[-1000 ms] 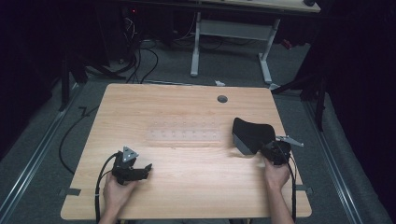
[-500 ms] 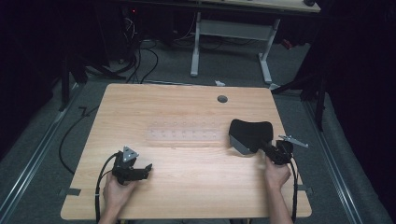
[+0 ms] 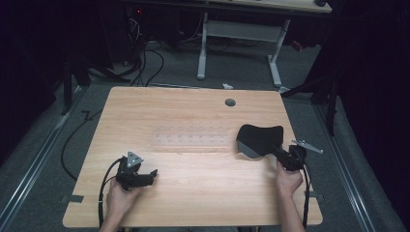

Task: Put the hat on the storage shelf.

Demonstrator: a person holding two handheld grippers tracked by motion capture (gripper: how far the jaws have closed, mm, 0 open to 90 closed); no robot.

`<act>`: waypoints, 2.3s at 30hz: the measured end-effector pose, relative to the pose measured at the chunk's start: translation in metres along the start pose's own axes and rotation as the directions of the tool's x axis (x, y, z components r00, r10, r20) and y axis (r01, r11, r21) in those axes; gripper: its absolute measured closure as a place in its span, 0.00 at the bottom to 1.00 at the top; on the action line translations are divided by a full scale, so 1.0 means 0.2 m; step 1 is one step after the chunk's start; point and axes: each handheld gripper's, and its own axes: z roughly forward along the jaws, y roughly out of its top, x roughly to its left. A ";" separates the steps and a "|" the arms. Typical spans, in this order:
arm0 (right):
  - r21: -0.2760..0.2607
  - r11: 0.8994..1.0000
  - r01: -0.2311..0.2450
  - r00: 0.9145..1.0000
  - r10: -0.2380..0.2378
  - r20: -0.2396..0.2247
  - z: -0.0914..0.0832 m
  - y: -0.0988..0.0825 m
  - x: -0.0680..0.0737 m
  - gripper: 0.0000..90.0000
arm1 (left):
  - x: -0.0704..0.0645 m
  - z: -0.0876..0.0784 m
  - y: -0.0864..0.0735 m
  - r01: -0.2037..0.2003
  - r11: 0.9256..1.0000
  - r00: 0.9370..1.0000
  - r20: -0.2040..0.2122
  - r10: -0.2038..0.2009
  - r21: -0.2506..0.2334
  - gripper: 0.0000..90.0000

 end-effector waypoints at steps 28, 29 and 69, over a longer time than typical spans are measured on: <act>-0.043 0.997 0.065 0.995 -0.068 -0.068 -0.24 -0.02 0.07 0.95 | 0.00 0.00 0.00 -0.007 1.000 1.000 -0.001 0.007 0.006 0.17; -0.048 0.997 0.064 0.994 -0.068 -0.083 -0.25 -0.03 0.08 0.95 | 0.00 0.00 0.00 -0.009 1.000 1.000 -0.001 0.009 0.006 0.18; -0.029 0.987 0.159 0.959 -0.161 -0.232 -0.37 -0.13 0.37 0.95 | -0.18 -0.10 0.05 -0.043 0.998 0.984 0.172 0.050 -0.045 0.21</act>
